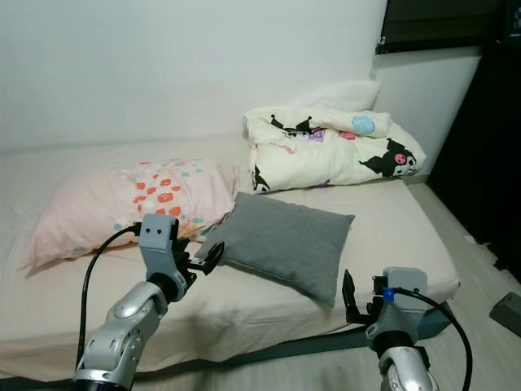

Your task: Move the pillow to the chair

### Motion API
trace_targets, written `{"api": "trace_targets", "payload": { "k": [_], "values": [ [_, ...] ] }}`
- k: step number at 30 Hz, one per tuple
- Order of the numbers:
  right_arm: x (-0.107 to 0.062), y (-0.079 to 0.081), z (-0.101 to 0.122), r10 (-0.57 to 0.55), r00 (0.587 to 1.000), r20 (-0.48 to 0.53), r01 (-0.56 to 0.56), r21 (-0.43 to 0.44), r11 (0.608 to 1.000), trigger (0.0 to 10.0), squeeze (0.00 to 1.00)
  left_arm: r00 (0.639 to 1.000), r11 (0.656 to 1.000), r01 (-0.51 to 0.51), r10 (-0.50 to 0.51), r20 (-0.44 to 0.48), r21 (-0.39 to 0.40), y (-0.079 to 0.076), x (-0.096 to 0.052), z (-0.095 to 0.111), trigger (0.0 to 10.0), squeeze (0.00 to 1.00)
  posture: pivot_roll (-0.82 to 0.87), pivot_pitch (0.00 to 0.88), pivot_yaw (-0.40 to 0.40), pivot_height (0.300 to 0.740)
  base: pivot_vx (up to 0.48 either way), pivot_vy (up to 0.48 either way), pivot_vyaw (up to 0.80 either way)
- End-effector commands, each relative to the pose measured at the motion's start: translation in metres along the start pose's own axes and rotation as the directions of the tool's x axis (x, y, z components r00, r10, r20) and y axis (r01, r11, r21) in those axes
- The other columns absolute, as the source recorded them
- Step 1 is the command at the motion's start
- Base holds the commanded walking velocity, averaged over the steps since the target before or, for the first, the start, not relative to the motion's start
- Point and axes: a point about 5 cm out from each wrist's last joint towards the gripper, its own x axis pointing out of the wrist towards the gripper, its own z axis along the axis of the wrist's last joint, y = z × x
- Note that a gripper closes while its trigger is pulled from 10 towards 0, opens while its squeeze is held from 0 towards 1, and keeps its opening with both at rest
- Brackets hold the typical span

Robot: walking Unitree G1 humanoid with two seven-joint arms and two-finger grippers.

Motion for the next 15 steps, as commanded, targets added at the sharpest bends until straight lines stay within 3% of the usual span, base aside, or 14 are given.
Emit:
{"api": "trace_targets", "payload": {
  "k": [1, 15],
  "values": [
    [-0.0017, 0.0008, -0.0004, -0.003, 1.000, -0.007, 0.003, 0.009, 1.000, 10.0, 0.00, 1.000, 1.000, -0.013, 0.013, -0.008, 0.000, 0.0041, -0.0005, 0.0005, 10.0, 0.00, -0.07, 0.077, 0.043, 0.740, 0.000, 0.000, 0.00],
    [-0.0022, 0.0016, -0.0011, -0.002, 1.000, -0.010, 0.002, 0.009, 1.000, 10.0, 0.00, 1.000, 1.000, -0.010, 0.010, -0.013, 0.001, 0.0042, -0.0009, -0.0011, 10.0, 0.00, -0.07, 0.064, 0.045, 0.740, 0.000, 0.000, 0.00]
  ]
}}
